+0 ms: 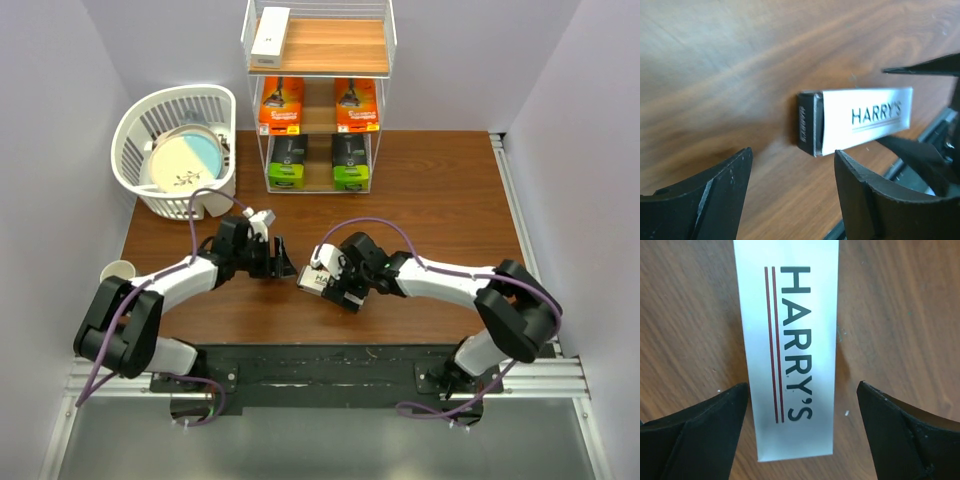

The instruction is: Place and organize the shaving razors onto the shelf

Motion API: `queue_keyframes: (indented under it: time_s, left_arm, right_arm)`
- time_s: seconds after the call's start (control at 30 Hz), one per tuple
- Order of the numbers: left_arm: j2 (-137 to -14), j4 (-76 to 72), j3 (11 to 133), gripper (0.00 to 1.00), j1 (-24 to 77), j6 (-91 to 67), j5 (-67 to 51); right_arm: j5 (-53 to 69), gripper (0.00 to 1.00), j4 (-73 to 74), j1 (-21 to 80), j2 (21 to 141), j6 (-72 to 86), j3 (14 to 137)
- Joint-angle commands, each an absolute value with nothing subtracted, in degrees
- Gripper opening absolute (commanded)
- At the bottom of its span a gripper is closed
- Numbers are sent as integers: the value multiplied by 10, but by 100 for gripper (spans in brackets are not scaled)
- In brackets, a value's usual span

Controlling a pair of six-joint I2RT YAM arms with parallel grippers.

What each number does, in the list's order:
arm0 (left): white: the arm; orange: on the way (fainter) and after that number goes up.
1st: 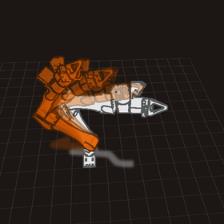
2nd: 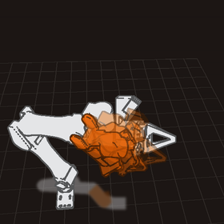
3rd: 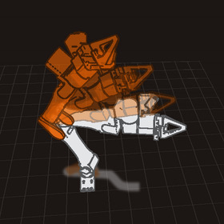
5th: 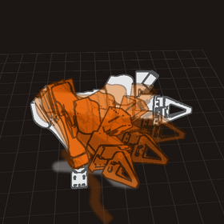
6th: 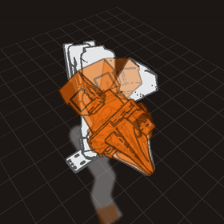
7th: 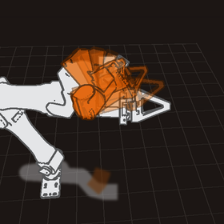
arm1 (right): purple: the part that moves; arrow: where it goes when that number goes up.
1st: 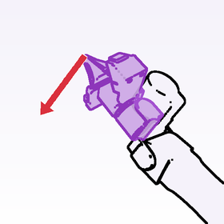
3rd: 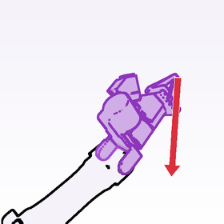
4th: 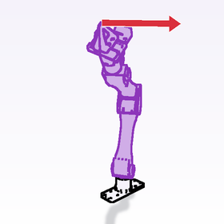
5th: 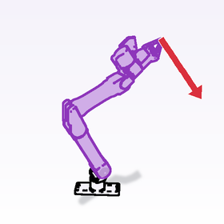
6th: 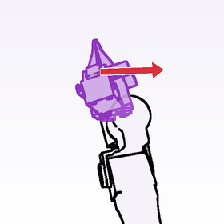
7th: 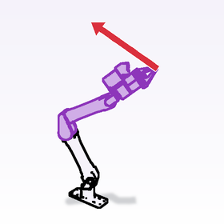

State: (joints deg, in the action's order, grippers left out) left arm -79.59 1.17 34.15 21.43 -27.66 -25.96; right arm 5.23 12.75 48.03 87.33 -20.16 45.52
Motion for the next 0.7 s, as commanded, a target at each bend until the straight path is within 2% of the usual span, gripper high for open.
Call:
queue_keyframes:
  time_s: [0.0, 0.1, 0.2, 0.3, 0.37, 0.43, 0.57, 0.67]
  left_arm:
    - [-780, -118, 295, 71, 211, -316, -348]
    - [-755, -134, 273, 71, 211, -315, -359]
    - [-725, -160, 244, 71, 209, -323, -362]
    - [-710, -195, 224, 72, 210, -335, -389]
    - [-707, -230, 216, 74, 210, -341, -413]
    - [-707, -298, 199, 77, 210, -364, -409]
    - [-760, -368, 212, 78, 210, -396, -393]
    - [-790, -383, 225, 76, 211, -395, -373]
  right_arm:
    - [93, 81, 126, 462, 894, -185, 498]
    - [161, 65, 145, 444, 916, -142, 530]
    - [205, 57, 137, 432, 932, -98, 543]
    - [267, 57, 92, 389, 940, 3, 541]
    - [355, 57, 40, 343, 947, 133, 527]
    - [412, 57, -81, 316, 961, 261, 484]
    - [431, 63, -244, 278, 988, 400, 427]
    - [434, 66, -296, 267, 1013, 467, 404]
